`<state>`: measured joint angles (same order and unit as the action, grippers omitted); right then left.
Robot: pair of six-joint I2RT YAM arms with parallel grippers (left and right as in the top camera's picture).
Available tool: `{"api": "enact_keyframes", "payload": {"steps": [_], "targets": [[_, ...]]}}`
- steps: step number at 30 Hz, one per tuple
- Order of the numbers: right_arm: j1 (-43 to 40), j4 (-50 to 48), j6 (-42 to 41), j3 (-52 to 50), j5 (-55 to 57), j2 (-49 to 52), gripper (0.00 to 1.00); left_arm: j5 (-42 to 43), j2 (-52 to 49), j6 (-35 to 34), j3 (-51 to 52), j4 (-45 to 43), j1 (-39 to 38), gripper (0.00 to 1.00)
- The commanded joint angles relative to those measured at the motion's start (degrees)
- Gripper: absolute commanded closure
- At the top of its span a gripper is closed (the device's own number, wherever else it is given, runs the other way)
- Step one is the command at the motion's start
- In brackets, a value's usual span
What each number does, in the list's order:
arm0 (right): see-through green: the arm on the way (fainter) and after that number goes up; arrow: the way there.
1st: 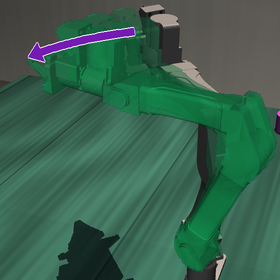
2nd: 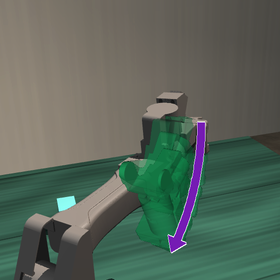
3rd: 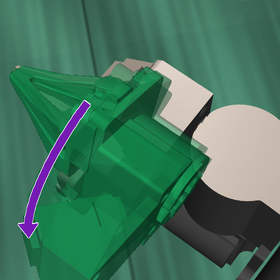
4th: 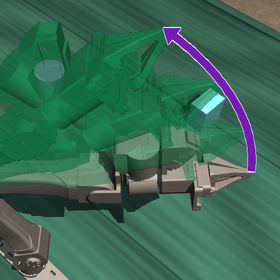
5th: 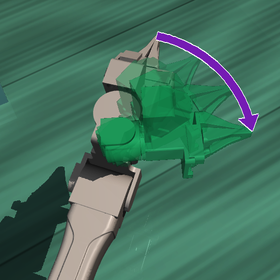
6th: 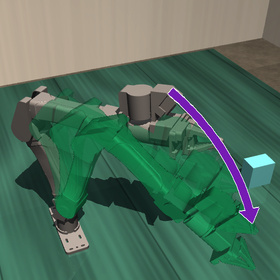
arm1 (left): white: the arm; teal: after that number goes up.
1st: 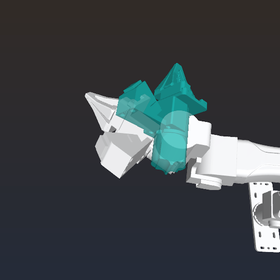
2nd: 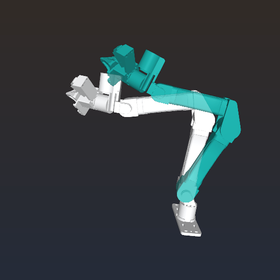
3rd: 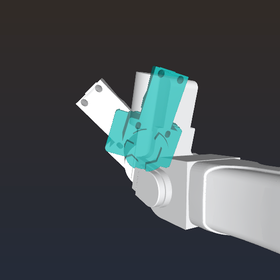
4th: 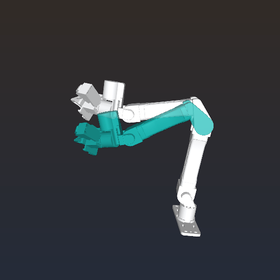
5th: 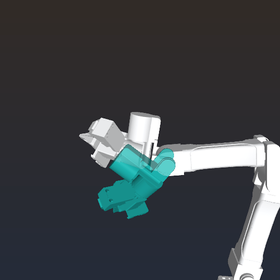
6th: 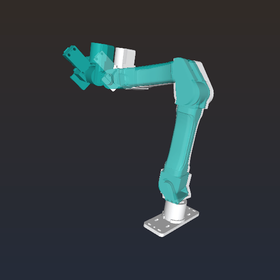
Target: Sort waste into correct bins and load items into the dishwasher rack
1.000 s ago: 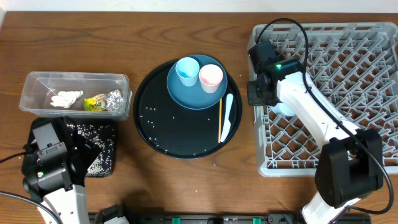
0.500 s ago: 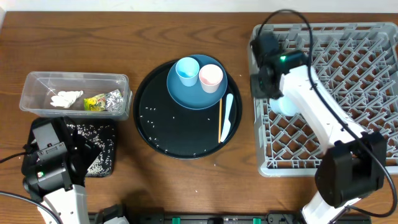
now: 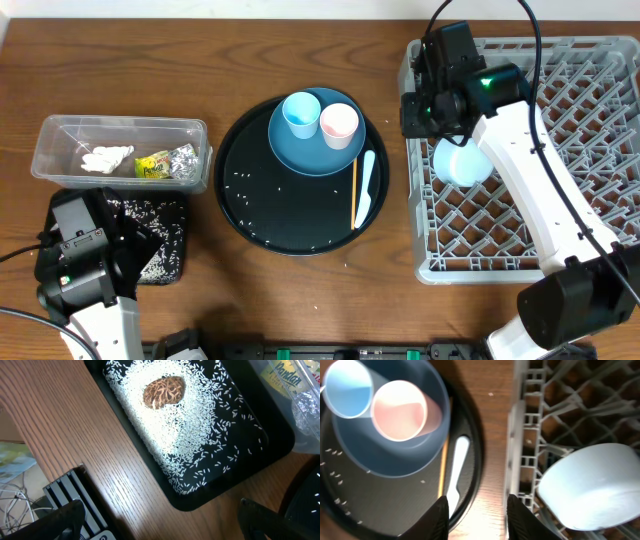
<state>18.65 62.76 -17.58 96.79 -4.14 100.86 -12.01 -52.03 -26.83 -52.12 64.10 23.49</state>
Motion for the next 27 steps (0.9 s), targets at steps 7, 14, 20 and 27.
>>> {"api": "enact_keyframes", "payload": {"steps": [7, 14, 20, 27], "targets": [[3.43, -9.01, -1.09, -3.19, -3.21, -0.42, 0.7, -0.66, 0.04, -0.04, -0.72, 0.13, 0.24, 0.02], [6.64, -13.4, -1.07, -9.27, -3.41, -0.42, 0.69, -0.66, 0.04, -0.04, -0.72, 0.13, 0.24, 0.02], [11.47, -12.2, -1.46, -15.19, -3.43, -0.42, 0.66, -0.66, 0.04, -0.07, -0.72, 0.13, 0.24, 0.02], [16.28, -12.74, -7.32, -21.16, -3.15, -0.42, 0.66, -0.66, 0.04, -0.04, -0.72, 0.13, 0.24, 0.02]]}}
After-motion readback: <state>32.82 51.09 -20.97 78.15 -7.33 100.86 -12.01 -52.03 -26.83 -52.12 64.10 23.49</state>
